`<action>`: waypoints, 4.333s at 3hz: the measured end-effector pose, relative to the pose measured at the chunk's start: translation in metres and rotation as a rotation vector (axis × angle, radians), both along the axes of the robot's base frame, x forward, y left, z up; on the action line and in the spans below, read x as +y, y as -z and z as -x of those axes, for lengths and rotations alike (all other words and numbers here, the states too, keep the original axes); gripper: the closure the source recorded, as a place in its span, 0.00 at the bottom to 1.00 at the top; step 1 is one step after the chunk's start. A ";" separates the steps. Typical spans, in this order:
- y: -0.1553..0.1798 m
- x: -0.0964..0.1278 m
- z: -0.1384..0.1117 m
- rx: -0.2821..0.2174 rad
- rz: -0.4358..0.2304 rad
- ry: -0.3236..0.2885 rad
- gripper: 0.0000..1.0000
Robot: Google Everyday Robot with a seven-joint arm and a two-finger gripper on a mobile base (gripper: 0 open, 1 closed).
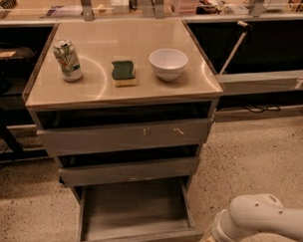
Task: Close bottom drawer
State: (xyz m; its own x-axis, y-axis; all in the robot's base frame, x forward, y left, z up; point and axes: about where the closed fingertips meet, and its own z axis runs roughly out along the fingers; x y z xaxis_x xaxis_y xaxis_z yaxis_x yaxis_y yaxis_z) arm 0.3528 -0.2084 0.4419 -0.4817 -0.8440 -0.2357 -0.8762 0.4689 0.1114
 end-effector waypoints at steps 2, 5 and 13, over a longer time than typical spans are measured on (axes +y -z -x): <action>0.084 0.009 0.023 0.084 -0.065 0.049 1.00; 0.171 0.016 0.016 0.059 -0.142 0.107 1.00; 0.250 0.045 -0.054 -0.063 -0.232 0.099 0.35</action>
Offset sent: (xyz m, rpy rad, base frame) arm -0.0081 0.0022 -0.0590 0.0411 0.0397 -0.0419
